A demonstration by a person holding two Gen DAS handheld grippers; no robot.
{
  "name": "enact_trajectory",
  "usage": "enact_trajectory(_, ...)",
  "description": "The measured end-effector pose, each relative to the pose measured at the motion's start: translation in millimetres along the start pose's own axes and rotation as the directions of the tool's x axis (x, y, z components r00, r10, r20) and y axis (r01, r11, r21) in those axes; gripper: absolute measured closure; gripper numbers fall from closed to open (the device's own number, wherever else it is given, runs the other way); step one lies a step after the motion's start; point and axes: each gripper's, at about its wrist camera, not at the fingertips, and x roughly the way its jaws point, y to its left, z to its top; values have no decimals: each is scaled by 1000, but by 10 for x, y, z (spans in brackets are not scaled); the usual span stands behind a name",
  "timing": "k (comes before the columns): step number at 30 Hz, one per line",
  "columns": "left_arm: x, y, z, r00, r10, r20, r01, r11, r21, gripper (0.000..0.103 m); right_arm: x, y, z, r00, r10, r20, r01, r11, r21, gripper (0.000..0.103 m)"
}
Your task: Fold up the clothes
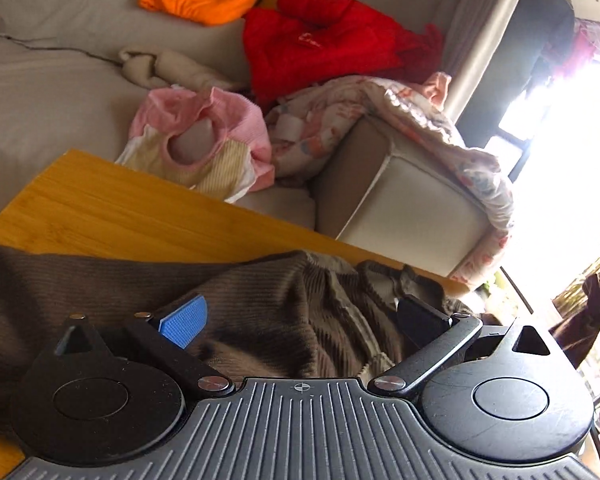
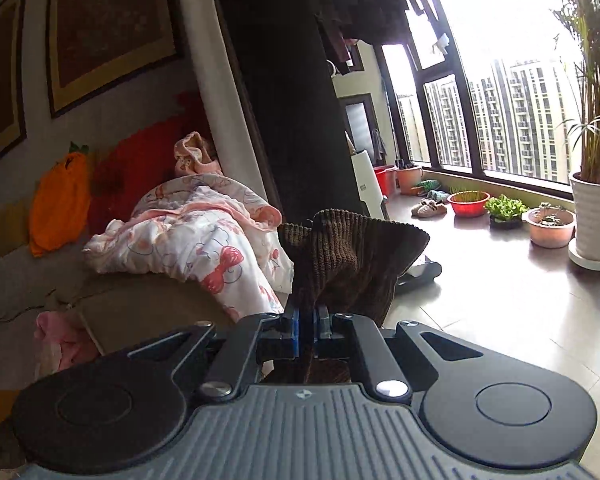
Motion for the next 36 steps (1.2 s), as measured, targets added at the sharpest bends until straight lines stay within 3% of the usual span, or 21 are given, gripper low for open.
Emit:
enact_trajectory(2, -118, -54, 1, 999, -45, 13, 46, 999, -7, 0, -112, 366, 147, 996, 80, 36, -77, 994, -79, 97)
enact_trajectory(5, -270, -105, -23, 995, -92, 25, 92, 996, -20, 0, -224, 1036, 184, 977, 210, 25, -197, 948, -248, 97)
enact_trajectory(10, -442, -72, -99, 992, -128, 6, 128, 989, -67, 0, -36, 2031, -307, 936, 309, -169, -352, 818, -454, 97)
enact_trajectory(14, -568, 69, -231, 979, -184, -82, 175, 978, -113, 0, 191, 2413, -794, 850, 354, -391, -509, 745, -431, 94)
enact_trajectory(16, -657, 126, -287, 977, -185, -108, 173, 978, -113, 0, 216, 2501, -990, 787, 395, -474, -592, 701, -398, 80)
enact_trajectory(18, -759, 198, -315, 981, -158, -110, 146, 983, -114, 0, 135, 2496, -1031, 758, 435, -485, -631, 676, -380, 56)
enact_trajectory(19, -801, 244, -317, 983, -146, -107, 133, 983, -124, 0, 78, 2481, -1031, 748, 455, -483, -646, 667, -373, 53)
enact_trajectory(21, -891, 371, -316, 989, -114, -91, 99, 983, -152, 0, -27, 2393, -936, 737, 493, -462, -661, 666, -344, 48)
enact_trajectory(24, -997, 601, -291, 998, -56, -42, 45, 973, -226, 0, -123, 2099, -755, 743, 528, -412, -651, 713, -260, 44)
enact_trajectory(26, -1072, 793, -246, 1000, -21, -2, 19, 953, -302, 0, -111, 1875, -673, 750, 533, -391, -630, 755, -179, 43)
enact_trajectory(29, -1184, 1069, -172, 998, 41, 36, -23, 912, -409, 0, 106, 1537, -745, 767, 481, -424, -546, 837, -39, 42)
enact_trajectory(31, -1255, 1208, -150, 997, 70, 36, -46, 886, -462, 1, 304, 1360, -903, 758, 442, -480, -480, 876, 49, 42)
enact_trajectory(33, -1290, 1311, -170, 998, 58, 7, -46, 859, -510, 1, 383, 1266, -1018, 750, 438, -495, -454, 886, 96, 42)
enact_trajectory(36, -1244, 1383, -245, 998, -28, -47, -5, 814, -580, 4, 396, 1254, -1101, 753, 448, -482, -457, 883, 107, 37)
